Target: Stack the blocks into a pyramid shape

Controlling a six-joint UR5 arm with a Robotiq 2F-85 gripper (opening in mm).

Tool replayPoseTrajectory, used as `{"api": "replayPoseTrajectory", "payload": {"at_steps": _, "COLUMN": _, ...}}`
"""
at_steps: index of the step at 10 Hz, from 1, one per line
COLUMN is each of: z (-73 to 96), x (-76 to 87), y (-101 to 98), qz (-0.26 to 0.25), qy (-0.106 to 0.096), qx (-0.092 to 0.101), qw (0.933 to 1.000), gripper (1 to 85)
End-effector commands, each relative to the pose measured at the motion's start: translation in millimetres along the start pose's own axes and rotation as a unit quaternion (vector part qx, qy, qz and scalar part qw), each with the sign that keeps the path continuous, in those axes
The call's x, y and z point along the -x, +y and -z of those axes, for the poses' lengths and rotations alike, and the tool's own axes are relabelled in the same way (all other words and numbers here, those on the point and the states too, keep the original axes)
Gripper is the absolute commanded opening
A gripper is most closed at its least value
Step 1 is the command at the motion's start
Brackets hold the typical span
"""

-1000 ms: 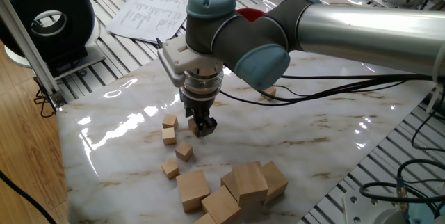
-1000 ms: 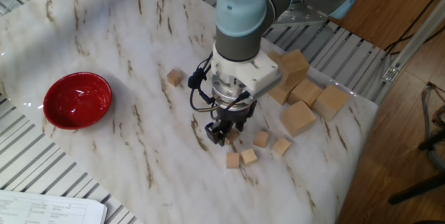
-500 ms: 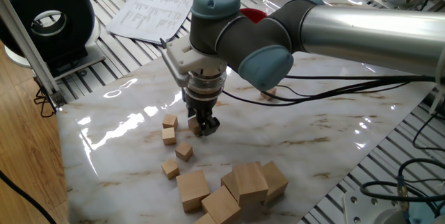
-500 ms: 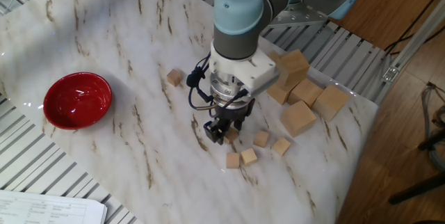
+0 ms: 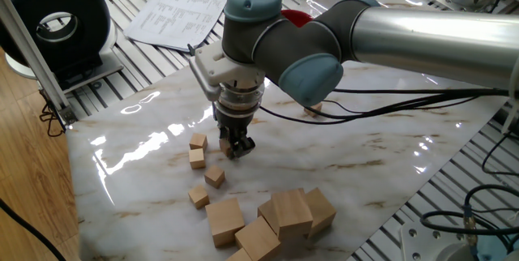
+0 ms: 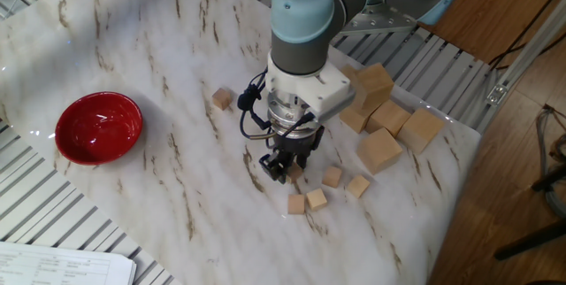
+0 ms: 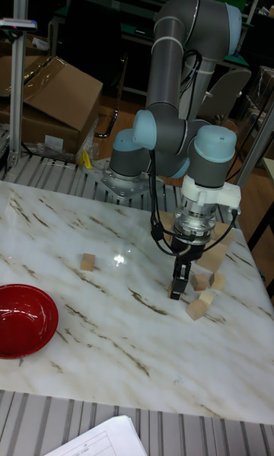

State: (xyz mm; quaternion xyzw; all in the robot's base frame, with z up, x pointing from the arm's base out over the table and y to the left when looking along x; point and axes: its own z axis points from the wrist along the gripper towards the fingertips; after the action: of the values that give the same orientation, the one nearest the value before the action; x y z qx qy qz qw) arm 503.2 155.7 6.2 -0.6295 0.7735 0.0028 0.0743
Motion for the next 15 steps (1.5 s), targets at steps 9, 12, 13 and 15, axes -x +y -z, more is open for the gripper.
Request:
{"api": "replayPoseTrajectory", "payload": {"at_steps": 9, "z": 3.5, "x": 0.4, "y": -7.1, "qz": -0.04, "qy": 0.0, "qx": -0.023, "qw": 0.9989, "gripper": 14.0}}
{"api": "replayPoseTrajectory", "payload": {"at_steps": 12, "z": 1.8, "x": -6.5, "y": -6.9, "qz": -0.031, "qy": -0.005, "qx": -0.021, "qw": 0.9993, "gripper": 14.0}}
{"api": "replayPoseTrajectory", "payload": {"at_steps": 13, "z": 2.2, "x": -11.0, "y": -7.1, "qz": -0.027, "qy": -0.004, "qx": -0.021, "qw": 0.9994, "gripper": 14.0}}
{"api": "replayPoseTrajectory", "payload": {"at_steps": 15, "z": 4.3, "x": -17.1, "y": -7.9, "qz": -0.023, "qy": 0.0, "qx": -0.02, "qw": 0.9995, "gripper": 14.0}}
